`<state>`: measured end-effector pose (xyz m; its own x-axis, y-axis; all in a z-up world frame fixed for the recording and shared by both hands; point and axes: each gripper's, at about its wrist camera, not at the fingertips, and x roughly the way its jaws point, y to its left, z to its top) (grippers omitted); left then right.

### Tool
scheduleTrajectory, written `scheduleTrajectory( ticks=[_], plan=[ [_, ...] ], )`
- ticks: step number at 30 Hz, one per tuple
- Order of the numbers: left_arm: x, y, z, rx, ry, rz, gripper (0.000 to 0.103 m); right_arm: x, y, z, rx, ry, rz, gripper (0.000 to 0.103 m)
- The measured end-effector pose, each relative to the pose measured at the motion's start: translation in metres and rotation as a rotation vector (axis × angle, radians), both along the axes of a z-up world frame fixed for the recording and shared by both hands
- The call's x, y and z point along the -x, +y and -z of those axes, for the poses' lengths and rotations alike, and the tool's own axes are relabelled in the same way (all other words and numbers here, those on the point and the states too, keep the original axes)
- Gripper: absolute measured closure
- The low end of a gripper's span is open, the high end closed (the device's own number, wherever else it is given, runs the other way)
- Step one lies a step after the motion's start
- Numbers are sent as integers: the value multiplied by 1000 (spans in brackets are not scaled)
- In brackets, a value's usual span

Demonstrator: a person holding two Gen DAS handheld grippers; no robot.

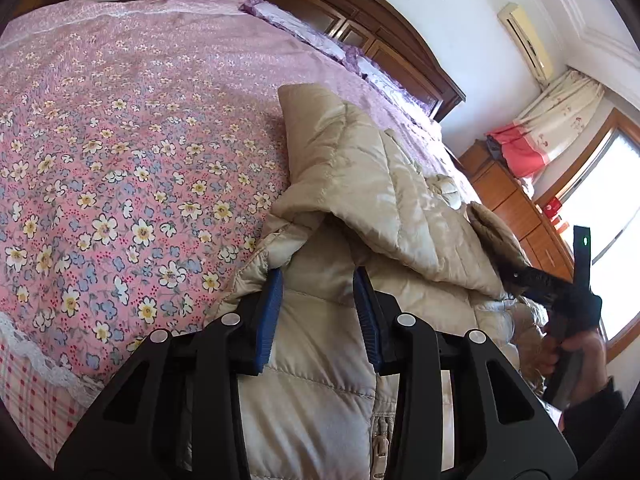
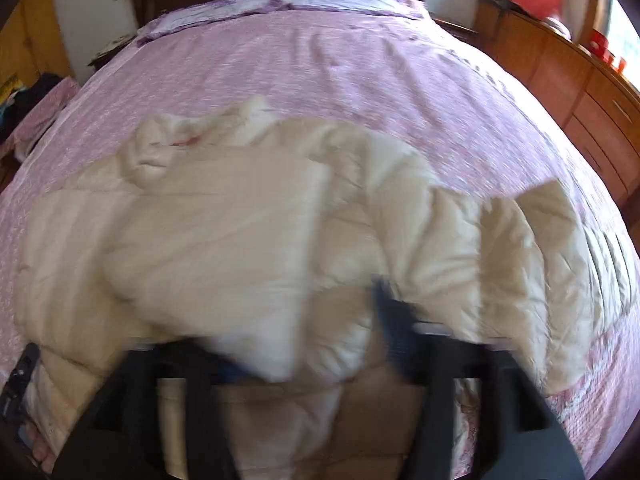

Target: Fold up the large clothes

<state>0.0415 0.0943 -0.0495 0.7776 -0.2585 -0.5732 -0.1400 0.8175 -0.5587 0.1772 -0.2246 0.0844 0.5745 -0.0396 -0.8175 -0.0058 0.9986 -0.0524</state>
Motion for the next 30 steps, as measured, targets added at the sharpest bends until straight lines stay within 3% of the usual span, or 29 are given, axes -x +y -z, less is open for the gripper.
scheduleTrajectory(
  ticks=[6, 11, 15, 20, 26, 29, 30],
  plan=[
    [-1, 0, -2, 15, 0, 7, 65, 21, -29, -13, 20, -120, 6, 20],
    [-1, -1, -1, 14, 3, 11, 65, 36, -78, -40, -79, -208, 52, 13],
    [-4, -2, -2, 4, 8, 12, 65, 32, -108, -36, -87, -178, 100, 10],
    [-9, -7, -3, -20, 28, 7, 65, 45, -147, -22, -132, -146, 262, 10],
    [-16, -15, -8, -39, 39, 15, 65, 80, -171, -15, -227, -129, 279, 10],
    [-17, -24, -24, -152, 103, 14, 64, 103, -164, -15, -261, -73, 245, 10],
    [-13, -29, -33, -212, 128, 1, 59, 109, -158, -16, -282, -50, 222, 10]
  ],
)
